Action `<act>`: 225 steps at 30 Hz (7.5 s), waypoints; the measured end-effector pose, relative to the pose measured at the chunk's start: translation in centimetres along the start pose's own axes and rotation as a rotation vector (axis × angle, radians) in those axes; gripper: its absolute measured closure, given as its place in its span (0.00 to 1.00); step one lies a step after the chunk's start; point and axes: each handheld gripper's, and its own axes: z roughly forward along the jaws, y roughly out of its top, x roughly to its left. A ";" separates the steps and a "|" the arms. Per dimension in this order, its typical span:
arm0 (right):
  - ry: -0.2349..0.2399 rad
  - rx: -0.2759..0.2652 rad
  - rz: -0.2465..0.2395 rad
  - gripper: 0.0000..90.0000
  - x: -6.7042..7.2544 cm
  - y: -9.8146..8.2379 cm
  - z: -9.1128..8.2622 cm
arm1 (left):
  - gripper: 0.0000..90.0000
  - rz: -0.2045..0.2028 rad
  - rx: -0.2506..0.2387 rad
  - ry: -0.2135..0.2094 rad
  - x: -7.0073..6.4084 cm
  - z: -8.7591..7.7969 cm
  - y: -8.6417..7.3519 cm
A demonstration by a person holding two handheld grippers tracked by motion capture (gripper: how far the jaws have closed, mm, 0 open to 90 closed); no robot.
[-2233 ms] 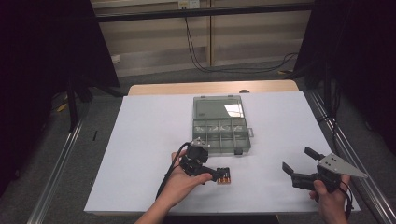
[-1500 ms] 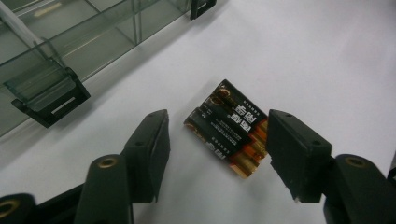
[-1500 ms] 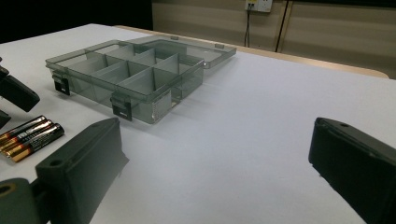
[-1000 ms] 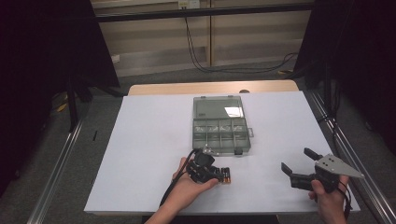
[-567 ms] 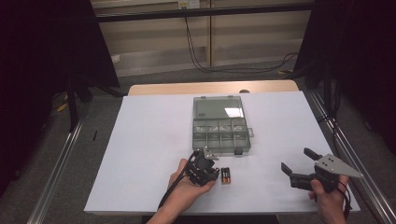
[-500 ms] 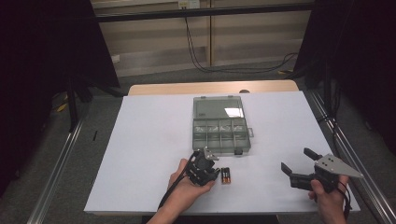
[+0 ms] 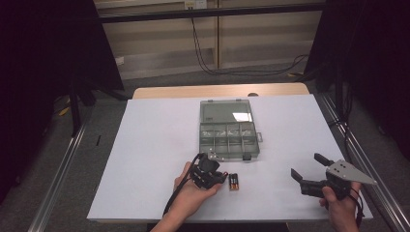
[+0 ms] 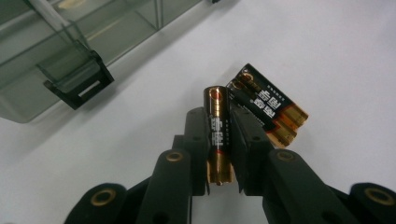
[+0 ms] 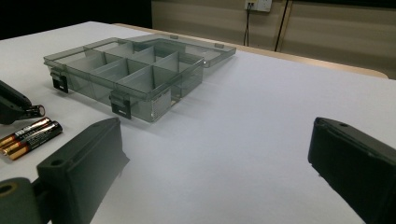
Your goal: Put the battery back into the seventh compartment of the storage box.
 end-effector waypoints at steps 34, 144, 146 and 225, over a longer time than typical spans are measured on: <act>0.018 0.000 0.003 0.01 -0.1 0.0 -0.1 | 0.85 -0.015 -0.058 -0.065 1.2 -1.0 2.6; 0.013 -0.011 0.021 0.01 -0.4 0.1 -0.3 | 0.49 -0.149 -0.140 -0.109 4.0 3.3 9.7; 0.013 -0.011 0.020 0.01 -0.4 0.1 -0.3 | 0.43 -0.145 -0.142 -0.113 3.8 3.0 9.7; 0.015 -0.002 0.003 0.01 0.1 0.1 0.1 | 0.09 -0.050 -0.091 -0.153 -0.7 -0.7 1.7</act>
